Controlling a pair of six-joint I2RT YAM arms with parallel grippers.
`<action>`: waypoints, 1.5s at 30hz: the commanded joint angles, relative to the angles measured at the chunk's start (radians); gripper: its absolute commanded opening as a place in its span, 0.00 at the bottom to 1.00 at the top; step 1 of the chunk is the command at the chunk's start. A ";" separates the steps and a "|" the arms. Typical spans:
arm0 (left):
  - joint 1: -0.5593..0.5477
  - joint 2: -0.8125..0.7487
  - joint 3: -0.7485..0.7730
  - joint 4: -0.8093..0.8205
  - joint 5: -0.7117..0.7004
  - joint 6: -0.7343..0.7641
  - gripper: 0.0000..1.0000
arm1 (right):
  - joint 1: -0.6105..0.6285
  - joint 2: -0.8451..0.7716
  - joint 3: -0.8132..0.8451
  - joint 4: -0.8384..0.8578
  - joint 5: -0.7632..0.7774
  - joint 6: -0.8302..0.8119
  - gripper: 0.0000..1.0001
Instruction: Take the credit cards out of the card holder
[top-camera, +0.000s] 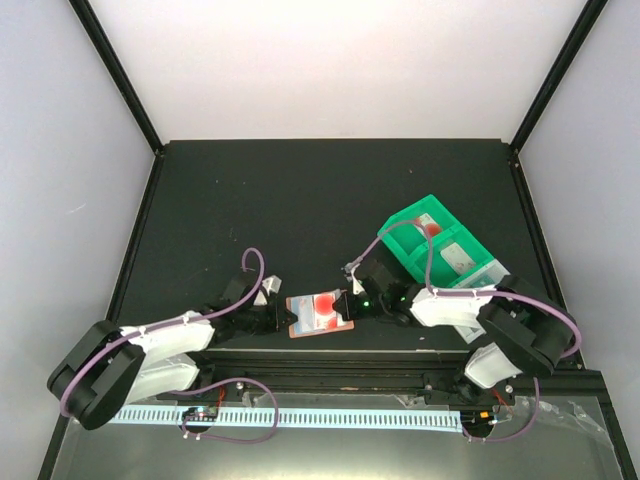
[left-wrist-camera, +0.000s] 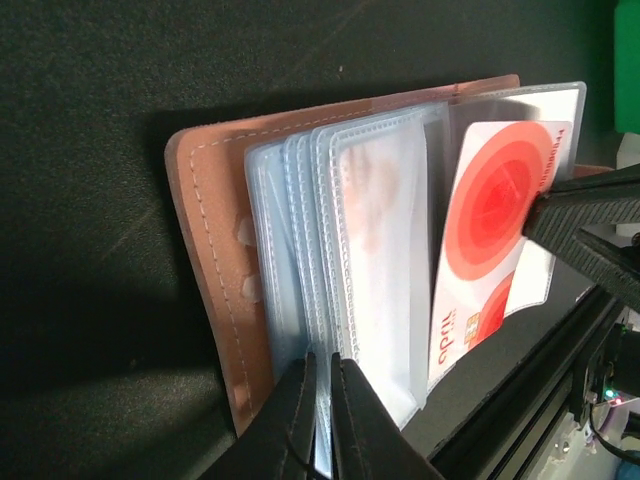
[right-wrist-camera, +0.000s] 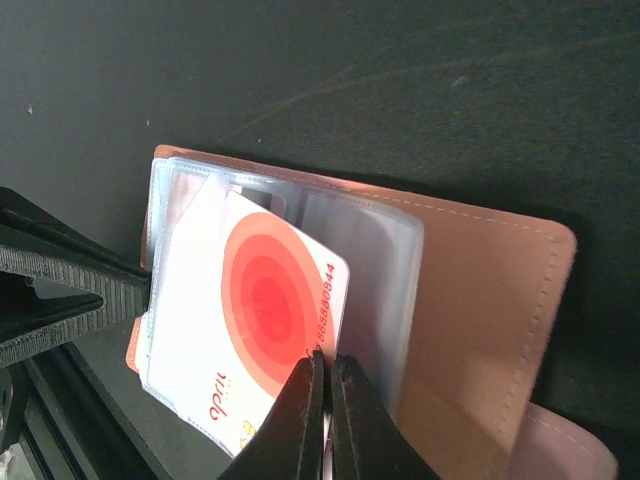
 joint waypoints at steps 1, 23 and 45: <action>0.004 -0.032 -0.010 -0.060 -0.022 -0.011 0.09 | -0.018 -0.058 -0.032 -0.030 0.009 -0.021 0.01; 0.005 -0.413 -0.027 0.008 0.088 -0.124 0.71 | -0.019 -0.240 -0.036 0.030 -0.162 0.068 0.01; 0.003 -0.569 -0.129 0.379 0.159 -0.339 0.54 | -0.018 -0.443 -0.115 0.347 -0.209 0.397 0.01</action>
